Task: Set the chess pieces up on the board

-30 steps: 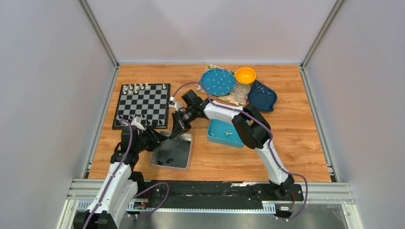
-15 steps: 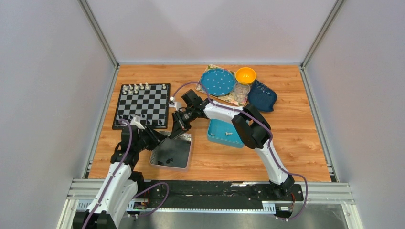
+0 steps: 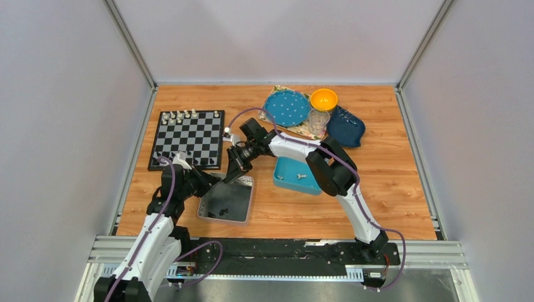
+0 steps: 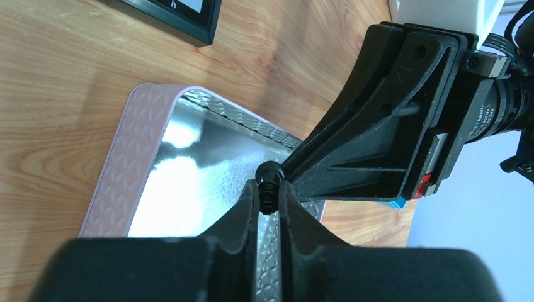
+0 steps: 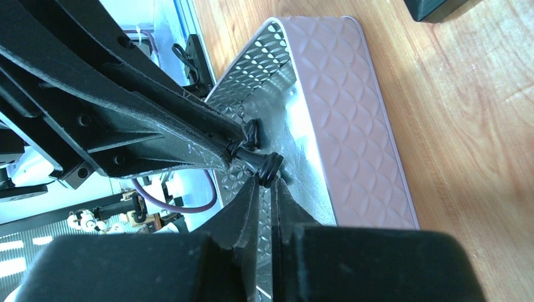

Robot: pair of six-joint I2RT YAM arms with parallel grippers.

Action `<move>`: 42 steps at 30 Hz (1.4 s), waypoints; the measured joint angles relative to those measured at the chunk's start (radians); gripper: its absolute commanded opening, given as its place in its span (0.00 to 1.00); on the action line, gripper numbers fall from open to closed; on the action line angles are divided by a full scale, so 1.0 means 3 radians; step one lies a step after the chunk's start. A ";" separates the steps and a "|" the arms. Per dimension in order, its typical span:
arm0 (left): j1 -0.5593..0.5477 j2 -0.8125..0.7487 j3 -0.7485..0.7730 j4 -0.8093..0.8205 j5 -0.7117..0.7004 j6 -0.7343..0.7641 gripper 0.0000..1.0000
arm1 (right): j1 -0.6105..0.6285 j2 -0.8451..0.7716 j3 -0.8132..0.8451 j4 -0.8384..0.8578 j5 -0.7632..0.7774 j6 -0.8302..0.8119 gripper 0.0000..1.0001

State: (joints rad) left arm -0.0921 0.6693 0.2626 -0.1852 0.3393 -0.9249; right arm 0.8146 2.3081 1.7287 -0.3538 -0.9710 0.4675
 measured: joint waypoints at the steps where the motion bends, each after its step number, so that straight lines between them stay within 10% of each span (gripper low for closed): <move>1: -0.0005 0.0001 0.0000 0.0006 -0.0006 0.0001 0.04 | 0.0000 0.0000 0.0000 0.0000 0.0001 -0.0001 0.18; 9: -0.0019 -0.0003 0.0251 -0.0448 -0.0238 0.0233 0.00 | 0.0000 -0.0028 -0.0029 -0.0050 -0.0038 -0.0123 0.57; 22: -0.0019 0.0671 0.1820 -0.1540 -0.0905 0.1176 0.00 | 0.0000 -0.0561 -0.0029 -0.0526 -0.0117 -0.1067 0.57; 42: 0.0449 0.2115 0.2293 -0.1382 -0.1404 0.2116 0.00 | -0.0061 -0.1118 -0.0150 -0.1176 -0.0142 -0.2154 0.57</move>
State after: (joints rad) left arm 0.0425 1.3037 0.9504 -0.5999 -0.0818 -0.2901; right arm 0.7963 1.9728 1.6836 -0.7067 -1.0138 -0.1787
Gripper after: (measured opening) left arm 0.081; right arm 0.573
